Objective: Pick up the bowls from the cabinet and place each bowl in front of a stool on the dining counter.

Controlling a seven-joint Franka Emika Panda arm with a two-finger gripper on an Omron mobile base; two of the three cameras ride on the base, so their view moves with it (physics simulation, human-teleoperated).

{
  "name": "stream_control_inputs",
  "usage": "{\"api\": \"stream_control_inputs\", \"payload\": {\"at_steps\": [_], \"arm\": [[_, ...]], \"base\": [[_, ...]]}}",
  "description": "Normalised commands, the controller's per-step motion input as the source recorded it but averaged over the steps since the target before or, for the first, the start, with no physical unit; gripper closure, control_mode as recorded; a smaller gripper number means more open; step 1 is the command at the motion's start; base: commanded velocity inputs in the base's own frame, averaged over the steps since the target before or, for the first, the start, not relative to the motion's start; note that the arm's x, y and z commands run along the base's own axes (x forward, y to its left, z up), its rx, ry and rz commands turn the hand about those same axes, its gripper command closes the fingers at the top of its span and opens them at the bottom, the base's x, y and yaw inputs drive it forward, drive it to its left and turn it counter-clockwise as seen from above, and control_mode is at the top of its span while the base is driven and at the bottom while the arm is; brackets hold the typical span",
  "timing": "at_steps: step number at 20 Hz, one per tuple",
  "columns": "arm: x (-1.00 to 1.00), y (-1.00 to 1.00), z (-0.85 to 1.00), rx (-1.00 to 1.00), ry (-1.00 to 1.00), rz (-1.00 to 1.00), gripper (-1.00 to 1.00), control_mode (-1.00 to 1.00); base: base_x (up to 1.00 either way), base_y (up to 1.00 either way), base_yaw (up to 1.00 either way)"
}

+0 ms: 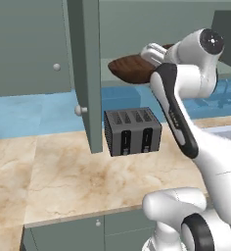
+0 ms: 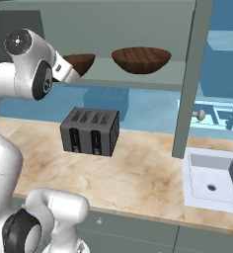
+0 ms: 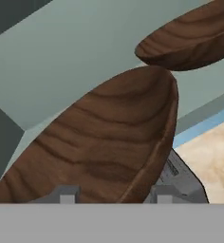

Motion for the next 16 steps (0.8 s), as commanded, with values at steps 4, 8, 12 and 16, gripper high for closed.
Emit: {"api": "stream_control_inputs", "payload": {"at_steps": [4, 8, 12, 16], "arm": [[-1.00, -0.06, 0.17, 0.00, -0.29, 0.00, 1.00, -1.00], [-1.00, -0.08, 0.18, 0.00, -0.22, 0.00, 1.00, -1.00], [-1.00, -0.20, 0.15, 0.00, -0.16, 0.00, 1.00, -1.00], [-0.84, -0.22, 0.17, 0.00, -0.14, 0.00, 1.00, -1.00]], "base": [[0.00, 0.00, 0.00], [0.00, 0.00, 0.00], [0.00, 0.00, 0.00], [0.00, 0.00, 0.00]]}}
